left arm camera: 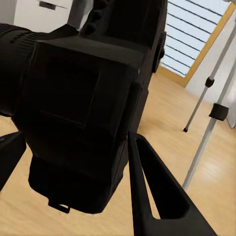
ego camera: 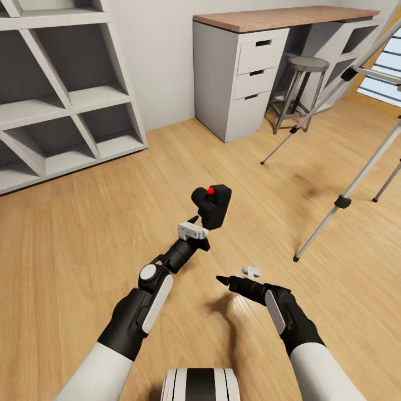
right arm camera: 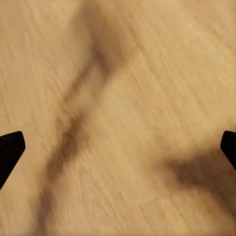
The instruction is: Attach the digital camera to the camera tripod in the bedroom.
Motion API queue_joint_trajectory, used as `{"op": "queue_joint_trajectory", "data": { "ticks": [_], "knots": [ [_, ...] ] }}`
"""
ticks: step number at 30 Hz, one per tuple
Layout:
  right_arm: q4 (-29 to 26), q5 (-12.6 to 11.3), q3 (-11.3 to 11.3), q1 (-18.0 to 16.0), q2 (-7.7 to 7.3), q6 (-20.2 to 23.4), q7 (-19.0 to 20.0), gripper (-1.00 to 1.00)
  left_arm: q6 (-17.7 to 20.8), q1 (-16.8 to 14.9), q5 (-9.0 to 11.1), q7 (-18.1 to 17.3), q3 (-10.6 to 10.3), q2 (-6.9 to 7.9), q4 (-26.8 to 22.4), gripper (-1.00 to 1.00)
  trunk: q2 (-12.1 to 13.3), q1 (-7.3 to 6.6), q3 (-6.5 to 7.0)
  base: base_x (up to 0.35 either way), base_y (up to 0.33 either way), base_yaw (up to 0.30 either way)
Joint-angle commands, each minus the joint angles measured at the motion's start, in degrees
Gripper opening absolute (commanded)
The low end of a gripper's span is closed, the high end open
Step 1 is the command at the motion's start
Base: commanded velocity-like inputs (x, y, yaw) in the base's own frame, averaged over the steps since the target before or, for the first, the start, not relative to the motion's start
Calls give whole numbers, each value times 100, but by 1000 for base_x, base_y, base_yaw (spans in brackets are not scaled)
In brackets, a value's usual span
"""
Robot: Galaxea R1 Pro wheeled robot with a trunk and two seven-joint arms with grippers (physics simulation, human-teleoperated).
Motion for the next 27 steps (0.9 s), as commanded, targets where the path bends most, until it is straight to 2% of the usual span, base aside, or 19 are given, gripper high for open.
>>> {"op": "queue_joint_trajectory", "data": {
  "ticks": [1, 5, 9, 12, 18, 20, 22, 24, 25, 27],
  "knots": [
    [-4, -47, -28, -2, -3, 59, 15, 100, -91, -2, 60, -20, -1, 5, 20, -100, -1, -1, -3, 0, 0, 0],
    [0, -83, -40, -2, -42, 93, 7, 100, -538, -2, 97, -7, 11, 18, 318, -100, -1, -1, -3, 0, 0, 0],
    [4, -96, -48, -2, -67, 102, -2, 100, -1092, -2, 84, 107, 5, 1, 1077, -100, -1, -1, -3, 0, 0, 0],
    [4, -99, -50, -2, -75, 103, -2, 100, -1381, -2, 99, 171, -9, -19, 1434, -100, -1, -1, -3, -15, -23, 0],
    [5, -100, -51, -2, -102, 96, -2, 100, -1540, -2, 144, 170, -14, -22, 1641, -100, -1, -1, -3, -12, -18, 0],
    [5, -100, -55, -2, -110, 95, -2, 100, -1557, -2, 228, 195, 12, -22, 1691, -100, -1, -1, -3, -4, -5, 0],
    [5, -100, -57, -2, -114, 97, -2, 100, -1563, -2, 362, 209, 61, -18, 1736, -100, -1, -1, -3, -2, -3, 0],
    [5, -100, -58, -2, -117, 99, -2, 100, -1567, -2, 586, 219, 167, -15, 1830, -100, -1, -1, -3, -1, -2, 0],
    [5, -100, -59, -2, -118, 102, -5, 100, -1567, -2, 909, 232, 324, -22, 2000, -100, -1, -1, -3, -1, -1, 0],
    [3, -100, -59, -2, -119, 105, -7, 100, -1570, -2, 1322, 265, 495, -31, 2233, -100, -1, -1, -3, 0, -1, 0]
  ]
}}
